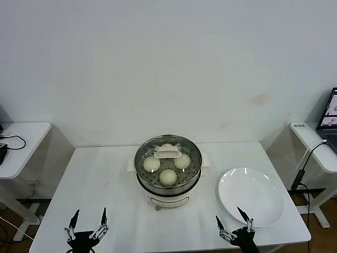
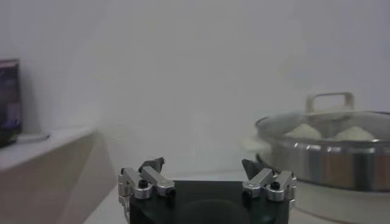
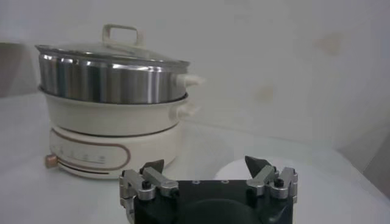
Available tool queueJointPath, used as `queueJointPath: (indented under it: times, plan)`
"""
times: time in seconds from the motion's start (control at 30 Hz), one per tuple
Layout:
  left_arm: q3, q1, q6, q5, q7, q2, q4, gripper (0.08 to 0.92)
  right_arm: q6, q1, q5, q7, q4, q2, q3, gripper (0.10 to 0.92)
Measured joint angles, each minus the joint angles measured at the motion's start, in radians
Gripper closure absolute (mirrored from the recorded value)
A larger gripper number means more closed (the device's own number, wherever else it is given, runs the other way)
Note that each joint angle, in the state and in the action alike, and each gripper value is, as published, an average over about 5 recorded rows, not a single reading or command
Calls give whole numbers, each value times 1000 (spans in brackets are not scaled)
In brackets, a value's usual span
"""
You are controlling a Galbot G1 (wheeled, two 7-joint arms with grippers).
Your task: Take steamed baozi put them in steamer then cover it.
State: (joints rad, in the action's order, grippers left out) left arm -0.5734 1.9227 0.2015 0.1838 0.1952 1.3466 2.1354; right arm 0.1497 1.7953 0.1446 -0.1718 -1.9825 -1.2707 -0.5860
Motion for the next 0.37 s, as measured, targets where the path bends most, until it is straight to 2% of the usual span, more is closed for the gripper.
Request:
queueJointPath:
  times: [0.37]
  plan:
    - [-21,14,17,43,-14,9,-9,177,-18,10,25,26,-17,12,13,203]
